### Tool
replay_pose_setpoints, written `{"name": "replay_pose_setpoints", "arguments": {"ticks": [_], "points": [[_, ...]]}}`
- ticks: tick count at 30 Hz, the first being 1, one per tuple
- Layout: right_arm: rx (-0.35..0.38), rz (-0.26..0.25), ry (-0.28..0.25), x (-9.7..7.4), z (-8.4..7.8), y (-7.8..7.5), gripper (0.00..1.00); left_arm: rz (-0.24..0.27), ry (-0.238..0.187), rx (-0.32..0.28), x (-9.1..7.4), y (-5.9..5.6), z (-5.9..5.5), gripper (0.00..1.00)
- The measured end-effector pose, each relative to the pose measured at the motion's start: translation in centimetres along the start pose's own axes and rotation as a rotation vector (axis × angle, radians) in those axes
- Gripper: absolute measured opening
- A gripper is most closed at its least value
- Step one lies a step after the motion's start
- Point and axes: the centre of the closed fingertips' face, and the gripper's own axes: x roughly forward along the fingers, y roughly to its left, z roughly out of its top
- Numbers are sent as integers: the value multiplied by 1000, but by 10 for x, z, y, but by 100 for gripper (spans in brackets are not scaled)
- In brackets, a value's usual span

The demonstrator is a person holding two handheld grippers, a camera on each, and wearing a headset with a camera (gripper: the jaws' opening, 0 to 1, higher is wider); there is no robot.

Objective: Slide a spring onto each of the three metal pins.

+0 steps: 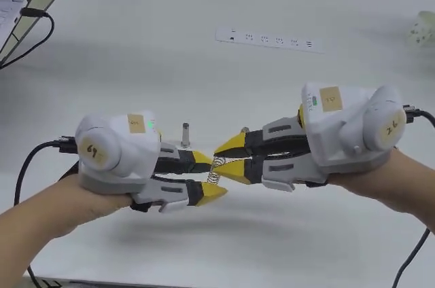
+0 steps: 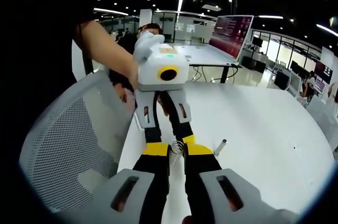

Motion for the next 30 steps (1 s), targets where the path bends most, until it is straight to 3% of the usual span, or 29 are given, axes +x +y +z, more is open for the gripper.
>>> {"name": "replay_pose_setpoints", "arguments": {"ticks": [9,19,21,30], "points": [[1,-16,7,-1,-2,-5,7,46,2,-4,-8,9,-6,29],[5,-39,14,-2,-5,-11,7,102,-2,3,-24,21,-14,32],[9,-44,10,-2,-5,-12,7,112,-23,-21,-27,23,-12,34],[9,-58,14,-2,-6,-16,7,162,-24,-34,-36,29,-19,50]]}}
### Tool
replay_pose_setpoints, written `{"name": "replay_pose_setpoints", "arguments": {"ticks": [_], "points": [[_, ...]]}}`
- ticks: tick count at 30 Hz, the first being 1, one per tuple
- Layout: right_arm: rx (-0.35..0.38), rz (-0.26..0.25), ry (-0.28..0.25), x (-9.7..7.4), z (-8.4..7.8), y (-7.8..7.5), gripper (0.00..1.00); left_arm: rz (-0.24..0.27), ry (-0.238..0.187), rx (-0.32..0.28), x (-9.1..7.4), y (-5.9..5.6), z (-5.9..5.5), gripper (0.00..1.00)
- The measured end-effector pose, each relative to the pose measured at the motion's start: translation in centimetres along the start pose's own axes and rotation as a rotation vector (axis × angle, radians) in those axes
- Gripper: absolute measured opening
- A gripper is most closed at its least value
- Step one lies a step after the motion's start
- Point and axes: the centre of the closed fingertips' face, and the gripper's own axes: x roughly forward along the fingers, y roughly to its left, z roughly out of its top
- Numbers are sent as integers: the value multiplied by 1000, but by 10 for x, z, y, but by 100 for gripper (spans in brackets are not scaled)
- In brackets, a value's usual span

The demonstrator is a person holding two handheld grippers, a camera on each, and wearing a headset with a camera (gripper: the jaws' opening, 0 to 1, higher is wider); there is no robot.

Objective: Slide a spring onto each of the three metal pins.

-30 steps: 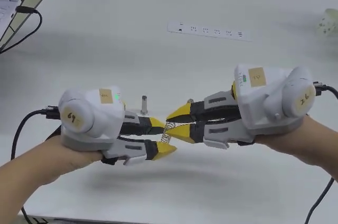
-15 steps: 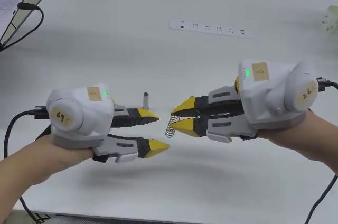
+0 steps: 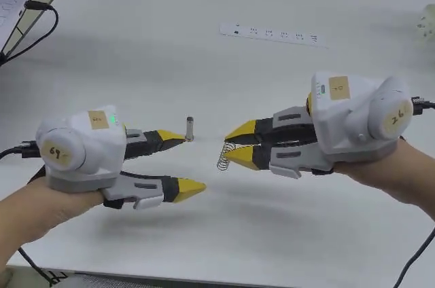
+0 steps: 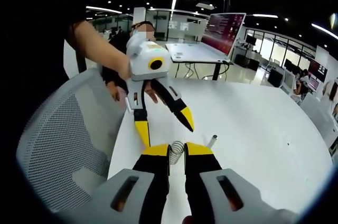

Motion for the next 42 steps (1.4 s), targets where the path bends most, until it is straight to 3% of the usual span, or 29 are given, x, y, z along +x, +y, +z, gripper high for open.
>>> {"name": "replay_pose_setpoints", "arguments": {"ticks": [6,16,29,39,42], "points": [[-3,-6,11,0,-2,-2,7,32,7,-15,-6,5,-5,64],[-18,-16,23,-1,-4,-4,7,91,9,-3,-12,15,-10,97],[-39,-24,39,2,-4,-10,7,109,3,-22,-16,19,-14,99],[-69,-19,52,10,0,-21,7,124,-15,-38,-19,23,-10,99],[-80,-19,56,14,3,-27,7,124,-2,-32,-19,23,-12,99]]}}
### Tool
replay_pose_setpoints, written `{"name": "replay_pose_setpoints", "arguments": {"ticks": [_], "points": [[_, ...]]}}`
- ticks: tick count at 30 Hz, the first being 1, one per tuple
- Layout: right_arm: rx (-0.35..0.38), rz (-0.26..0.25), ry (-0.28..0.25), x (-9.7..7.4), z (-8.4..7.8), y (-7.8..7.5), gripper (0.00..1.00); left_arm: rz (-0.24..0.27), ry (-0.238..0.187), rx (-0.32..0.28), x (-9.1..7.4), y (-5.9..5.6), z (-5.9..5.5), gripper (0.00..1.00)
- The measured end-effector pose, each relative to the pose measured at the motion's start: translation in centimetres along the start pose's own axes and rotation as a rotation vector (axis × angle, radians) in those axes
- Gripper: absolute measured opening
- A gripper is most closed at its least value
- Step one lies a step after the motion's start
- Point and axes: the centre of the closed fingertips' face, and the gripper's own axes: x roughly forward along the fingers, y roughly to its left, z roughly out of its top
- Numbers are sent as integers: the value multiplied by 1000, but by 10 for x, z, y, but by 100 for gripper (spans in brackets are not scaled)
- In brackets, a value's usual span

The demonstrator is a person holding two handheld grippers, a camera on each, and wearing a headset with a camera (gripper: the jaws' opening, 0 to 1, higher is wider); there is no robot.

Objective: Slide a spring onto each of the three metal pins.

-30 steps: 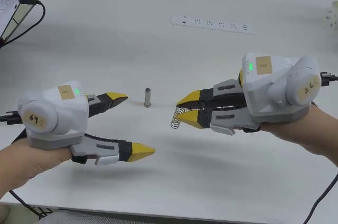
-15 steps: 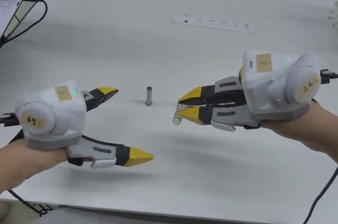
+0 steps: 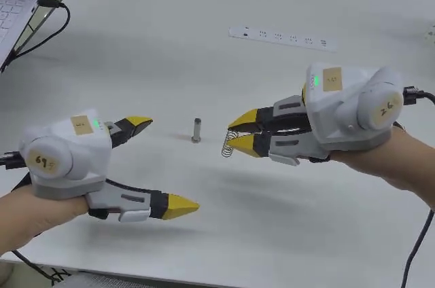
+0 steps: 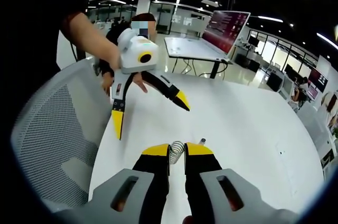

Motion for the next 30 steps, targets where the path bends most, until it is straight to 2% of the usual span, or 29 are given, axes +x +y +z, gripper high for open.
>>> {"name": "replay_pose_setpoints", "arguments": {"ticks": [9,19,30], "points": [[-10,3,16,16,0,-15,7,5,5,-11,-2,2,-3,99],[-6,-12,23,24,1,-32,7,11,8,-13,-3,1,-4,99],[-17,-21,22,42,14,-44,7,14,7,-24,-5,2,-6,99]]}}
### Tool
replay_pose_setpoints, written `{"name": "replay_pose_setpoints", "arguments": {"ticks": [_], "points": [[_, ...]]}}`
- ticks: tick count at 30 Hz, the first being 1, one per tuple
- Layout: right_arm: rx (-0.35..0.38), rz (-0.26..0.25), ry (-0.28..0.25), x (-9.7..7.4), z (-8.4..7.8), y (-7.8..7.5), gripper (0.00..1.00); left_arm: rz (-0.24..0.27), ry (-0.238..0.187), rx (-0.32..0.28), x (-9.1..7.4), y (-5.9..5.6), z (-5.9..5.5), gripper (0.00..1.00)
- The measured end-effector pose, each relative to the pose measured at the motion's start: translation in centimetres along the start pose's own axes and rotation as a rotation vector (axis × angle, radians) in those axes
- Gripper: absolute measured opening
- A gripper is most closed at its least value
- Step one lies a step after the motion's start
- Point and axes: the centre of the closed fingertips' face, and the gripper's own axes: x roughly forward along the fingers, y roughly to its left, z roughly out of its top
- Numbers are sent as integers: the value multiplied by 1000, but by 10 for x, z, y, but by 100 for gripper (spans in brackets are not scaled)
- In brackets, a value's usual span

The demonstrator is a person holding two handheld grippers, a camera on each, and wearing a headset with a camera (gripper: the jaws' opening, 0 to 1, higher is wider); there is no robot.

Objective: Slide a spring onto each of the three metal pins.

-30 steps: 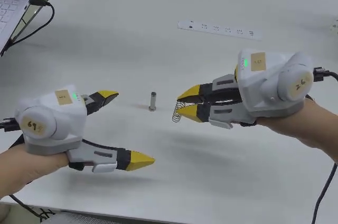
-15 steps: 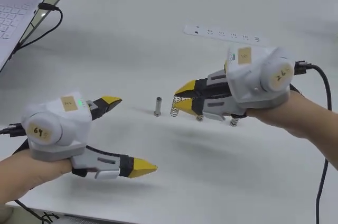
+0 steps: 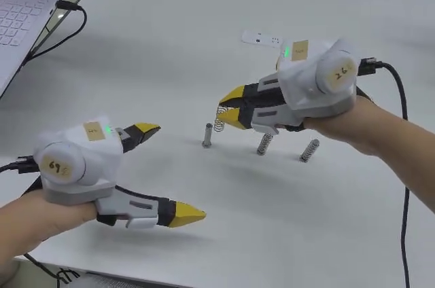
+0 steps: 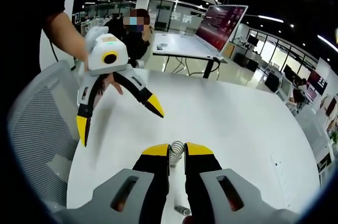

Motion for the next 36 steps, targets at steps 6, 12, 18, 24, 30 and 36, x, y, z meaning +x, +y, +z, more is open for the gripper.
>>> {"name": "replay_pose_setpoints", "arguments": {"ticks": [6,12,18,24,30,36], "points": [[15,-4,4,8,-3,-8,7,5,-4,-12,-2,-2,-3,99],[37,-14,1,13,-3,-13,7,7,-5,-21,-3,-3,-4,99],[48,-9,6,16,-5,-13,7,8,-6,-23,-2,-3,-4,99],[56,-3,9,18,-6,-14,7,13,-6,-27,-4,-1,-5,99],[62,-6,10,20,-8,-15,8,24,-8,-32,-6,2,-6,99],[71,10,23,23,-12,-13,8,29,-6,-37,-7,2,-8,99]]}}
